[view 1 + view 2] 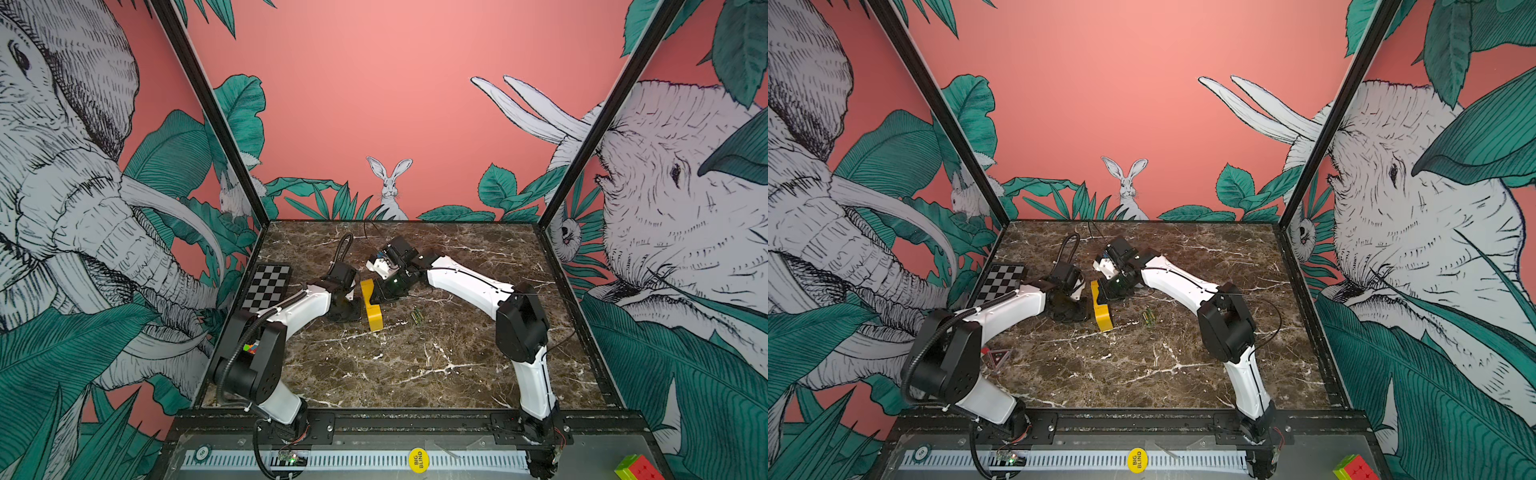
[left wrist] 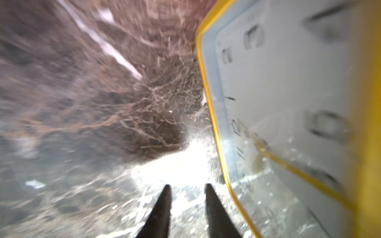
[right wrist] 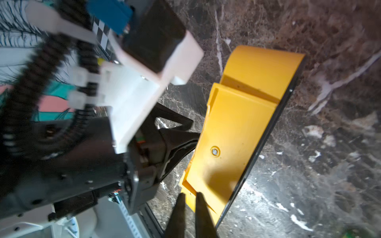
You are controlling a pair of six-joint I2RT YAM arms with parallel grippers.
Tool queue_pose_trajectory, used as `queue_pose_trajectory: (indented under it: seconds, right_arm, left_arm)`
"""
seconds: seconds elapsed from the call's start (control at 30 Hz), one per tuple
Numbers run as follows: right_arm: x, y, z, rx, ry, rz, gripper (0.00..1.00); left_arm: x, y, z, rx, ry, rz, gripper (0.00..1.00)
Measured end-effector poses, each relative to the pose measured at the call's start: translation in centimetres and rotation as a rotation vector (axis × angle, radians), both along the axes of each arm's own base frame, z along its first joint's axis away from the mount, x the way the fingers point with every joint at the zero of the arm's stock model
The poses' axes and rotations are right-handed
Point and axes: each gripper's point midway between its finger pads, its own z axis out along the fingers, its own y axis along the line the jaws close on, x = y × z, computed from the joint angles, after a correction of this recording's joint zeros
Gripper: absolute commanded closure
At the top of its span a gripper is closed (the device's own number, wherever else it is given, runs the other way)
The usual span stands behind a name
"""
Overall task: Insert the battery into the alarm
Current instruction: Adjust the alarm at the center of the board.
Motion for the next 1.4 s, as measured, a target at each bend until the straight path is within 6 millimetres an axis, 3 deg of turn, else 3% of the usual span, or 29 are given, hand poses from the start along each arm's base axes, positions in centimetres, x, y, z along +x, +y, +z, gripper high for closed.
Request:
queue_pose_trajectory:
  seconds: [0.23,0.3,0.4,0.6,0.77,1.0,1.4]
  right_arm:
    - [1.1,-2.2,2.2,-0.021,-0.112,-0.032,0.52]
    - [1.8,-4.0,3.0,-0.027,-0.142,-0.071,0.46]
    - [3.0,-7.2,3.8,-0.039,-0.181,-0.145,0.39]
    - [3.8,-12.8,2.5,-0.086,-0.187,-0.258,0.33]
    - [2.8,-14.7,-0.4,-0.135,-0.14,-0.275,0.32]
    - [1.8,-15.7,-2.5,-0.158,-0.107,-0.279,0.32]
    - [2.2,-14.9,-2.1,-0.108,-0.116,-0.269,0.32]
  left_arm:
    - [1.6,0.5,6.8,0.003,-0.141,0.04,0.36]
    - [2.1,0.0,8.4,0.002,-0.167,0.039,0.27]
    - [2.4,-1.1,9.6,0.014,-0.175,0.016,0.25]
    - [1.9,-3.2,7.7,0.075,-0.095,-0.044,0.25]
    - [1.2,-3.8,5.6,0.121,-0.015,-0.07,0.27]
    - [1.5,-4.5,5.7,0.13,-0.011,-0.082,0.3]
    - [1.9,-5.3,6.6,0.133,-0.021,-0.091,0.29]
